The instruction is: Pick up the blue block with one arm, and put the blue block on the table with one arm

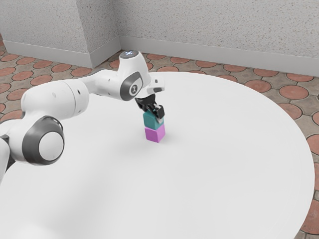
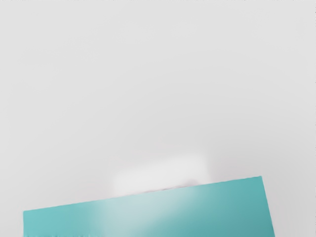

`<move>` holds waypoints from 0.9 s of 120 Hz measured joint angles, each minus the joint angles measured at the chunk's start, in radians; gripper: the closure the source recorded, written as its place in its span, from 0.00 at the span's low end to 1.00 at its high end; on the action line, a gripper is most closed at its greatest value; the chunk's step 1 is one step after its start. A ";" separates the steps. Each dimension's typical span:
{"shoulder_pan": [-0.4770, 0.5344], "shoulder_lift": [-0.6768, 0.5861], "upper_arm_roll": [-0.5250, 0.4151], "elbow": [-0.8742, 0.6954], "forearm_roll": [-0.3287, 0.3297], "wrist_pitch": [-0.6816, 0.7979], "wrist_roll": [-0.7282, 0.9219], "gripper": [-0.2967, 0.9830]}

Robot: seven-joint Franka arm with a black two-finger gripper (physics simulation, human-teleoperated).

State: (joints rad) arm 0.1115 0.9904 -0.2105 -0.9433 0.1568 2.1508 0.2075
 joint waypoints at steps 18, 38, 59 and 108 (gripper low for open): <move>0.000 0.000 -0.007 0.001 0.002 0.002 0.002 0.47; 0.000 -0.006 -0.009 0.001 0.007 0.002 0.000 0.51; 0.000 -0.043 -0.013 -0.017 0.010 -0.004 -0.004 0.52; -0.001 -0.545 0.041 -0.773 -0.080 0.179 -0.016 0.49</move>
State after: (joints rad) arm 0.1108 0.4451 -0.1695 -1.7167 0.0764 2.3303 0.1914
